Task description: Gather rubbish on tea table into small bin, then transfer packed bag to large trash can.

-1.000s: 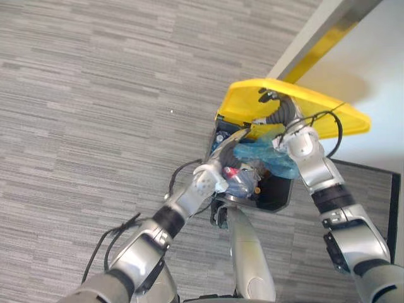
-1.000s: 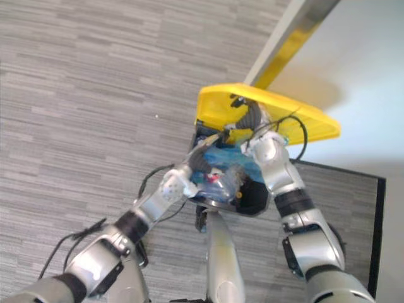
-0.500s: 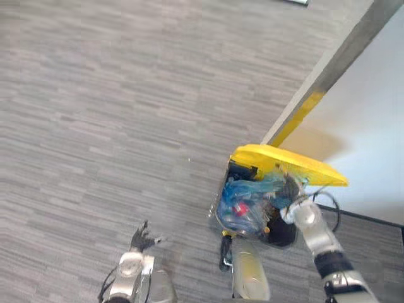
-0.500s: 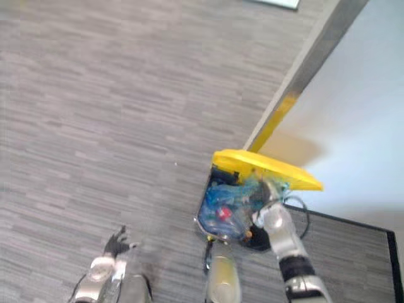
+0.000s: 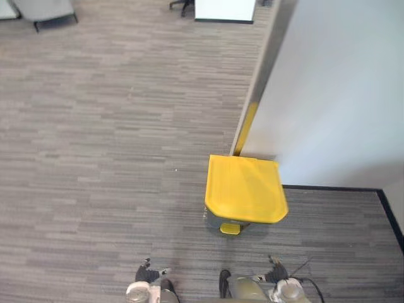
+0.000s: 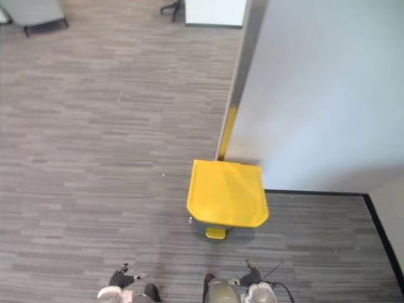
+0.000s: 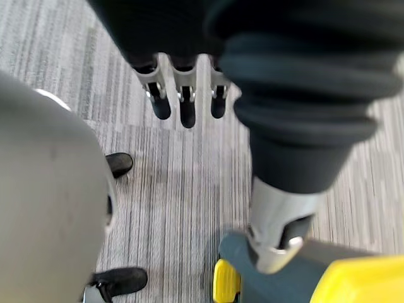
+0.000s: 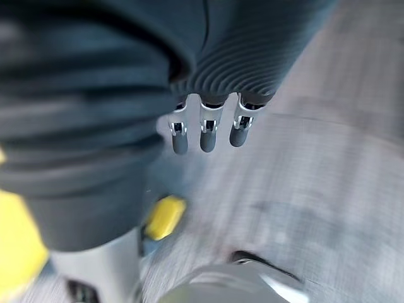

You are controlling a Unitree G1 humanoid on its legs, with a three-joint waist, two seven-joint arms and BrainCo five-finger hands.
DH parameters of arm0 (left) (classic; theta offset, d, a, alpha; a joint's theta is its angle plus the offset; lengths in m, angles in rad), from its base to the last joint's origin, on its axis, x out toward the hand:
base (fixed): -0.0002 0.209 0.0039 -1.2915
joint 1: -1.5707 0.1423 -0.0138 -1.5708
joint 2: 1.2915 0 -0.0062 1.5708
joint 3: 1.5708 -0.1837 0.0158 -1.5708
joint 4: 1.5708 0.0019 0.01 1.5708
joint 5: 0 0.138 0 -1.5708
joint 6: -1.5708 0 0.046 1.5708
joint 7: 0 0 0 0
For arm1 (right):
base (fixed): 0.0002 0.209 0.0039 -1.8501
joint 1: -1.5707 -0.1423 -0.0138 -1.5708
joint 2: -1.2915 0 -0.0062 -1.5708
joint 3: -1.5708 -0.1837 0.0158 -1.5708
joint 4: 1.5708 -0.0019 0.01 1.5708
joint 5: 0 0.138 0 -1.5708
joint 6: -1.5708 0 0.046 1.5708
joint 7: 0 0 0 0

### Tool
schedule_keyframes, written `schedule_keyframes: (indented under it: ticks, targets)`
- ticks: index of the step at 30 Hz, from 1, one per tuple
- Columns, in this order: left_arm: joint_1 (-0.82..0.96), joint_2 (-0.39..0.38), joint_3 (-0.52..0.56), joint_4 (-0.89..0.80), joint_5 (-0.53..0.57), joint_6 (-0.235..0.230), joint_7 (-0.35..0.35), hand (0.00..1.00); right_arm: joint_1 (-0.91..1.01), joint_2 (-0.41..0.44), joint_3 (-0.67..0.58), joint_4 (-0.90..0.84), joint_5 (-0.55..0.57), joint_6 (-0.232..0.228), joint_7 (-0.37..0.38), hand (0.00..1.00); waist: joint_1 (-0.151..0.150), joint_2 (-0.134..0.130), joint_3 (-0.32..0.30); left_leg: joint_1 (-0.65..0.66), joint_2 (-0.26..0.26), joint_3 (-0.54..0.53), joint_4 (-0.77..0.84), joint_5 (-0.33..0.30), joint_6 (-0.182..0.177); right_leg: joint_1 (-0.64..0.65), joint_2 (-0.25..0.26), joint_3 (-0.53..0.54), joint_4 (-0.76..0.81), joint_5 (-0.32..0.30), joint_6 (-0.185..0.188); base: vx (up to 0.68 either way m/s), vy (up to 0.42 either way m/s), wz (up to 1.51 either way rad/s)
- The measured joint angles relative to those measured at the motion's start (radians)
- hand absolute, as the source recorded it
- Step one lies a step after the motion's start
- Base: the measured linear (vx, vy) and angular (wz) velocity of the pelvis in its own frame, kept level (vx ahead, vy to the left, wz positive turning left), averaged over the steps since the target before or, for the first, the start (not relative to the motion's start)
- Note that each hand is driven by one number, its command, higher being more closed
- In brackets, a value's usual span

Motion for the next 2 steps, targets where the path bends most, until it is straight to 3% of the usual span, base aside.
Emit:
schedule_keyframes:
  ticks: [2]
  targets:
    - [-0.003,-0.004,0.0,0.016,-0.013,0.0,0.002,0.0,0.023,0.0,-0.018,0.001,0.026,0.012,-0.007,0.0,0.0,0.0,-0.003,0.023,0.003,-0.007,-0.019,0.008,0.005,0.029,0.01,-0.001,-0.034,0.015,0.001,-0.04,-0.014,-0.07]
